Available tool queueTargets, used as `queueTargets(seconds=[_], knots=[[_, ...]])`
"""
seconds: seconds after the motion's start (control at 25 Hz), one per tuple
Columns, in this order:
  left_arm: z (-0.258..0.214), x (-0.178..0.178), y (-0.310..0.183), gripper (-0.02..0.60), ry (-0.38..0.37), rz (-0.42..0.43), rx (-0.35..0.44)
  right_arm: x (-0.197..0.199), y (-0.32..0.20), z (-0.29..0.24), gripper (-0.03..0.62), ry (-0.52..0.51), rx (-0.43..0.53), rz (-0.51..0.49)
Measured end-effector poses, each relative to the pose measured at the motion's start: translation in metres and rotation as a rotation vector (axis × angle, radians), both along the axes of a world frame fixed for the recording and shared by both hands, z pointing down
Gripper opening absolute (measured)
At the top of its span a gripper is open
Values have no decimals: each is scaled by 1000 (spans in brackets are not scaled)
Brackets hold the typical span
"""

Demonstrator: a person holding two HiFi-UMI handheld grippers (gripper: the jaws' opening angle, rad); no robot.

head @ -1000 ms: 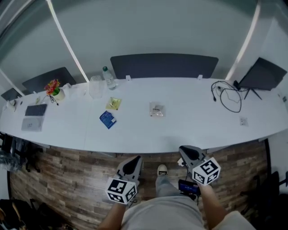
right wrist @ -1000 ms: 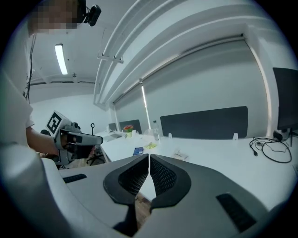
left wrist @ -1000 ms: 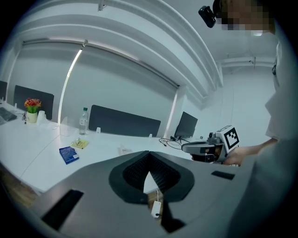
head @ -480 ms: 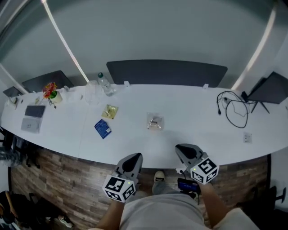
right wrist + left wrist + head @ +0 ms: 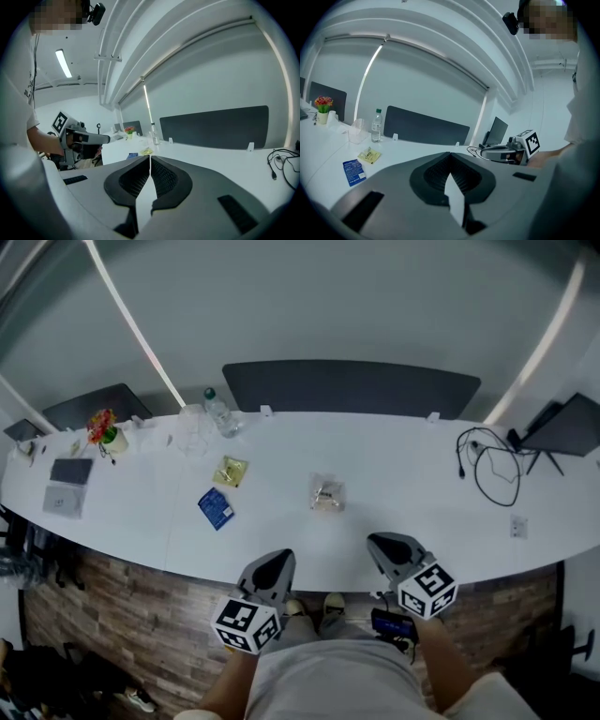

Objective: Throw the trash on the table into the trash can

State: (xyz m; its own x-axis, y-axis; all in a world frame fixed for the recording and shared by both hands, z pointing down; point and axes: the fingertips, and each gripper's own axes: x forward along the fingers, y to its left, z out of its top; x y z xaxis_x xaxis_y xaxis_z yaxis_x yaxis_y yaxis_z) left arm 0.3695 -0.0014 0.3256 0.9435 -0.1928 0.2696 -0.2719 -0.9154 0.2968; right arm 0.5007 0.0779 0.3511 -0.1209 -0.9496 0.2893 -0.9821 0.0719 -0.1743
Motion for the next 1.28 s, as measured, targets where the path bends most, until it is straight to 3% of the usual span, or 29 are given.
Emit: queueTargets(seconds=[0.48,0.88,1.28], knots=[[-1,17,-17,0,-27,73,16,6,-12,7,33,-30,-39,63],[26,37,-31,0,-61,90,-6,29,-40,30,33,-74,-60,104],[52,39,-51,0,-84,40,-28,34,-67,68,34,-99,-109,92]])
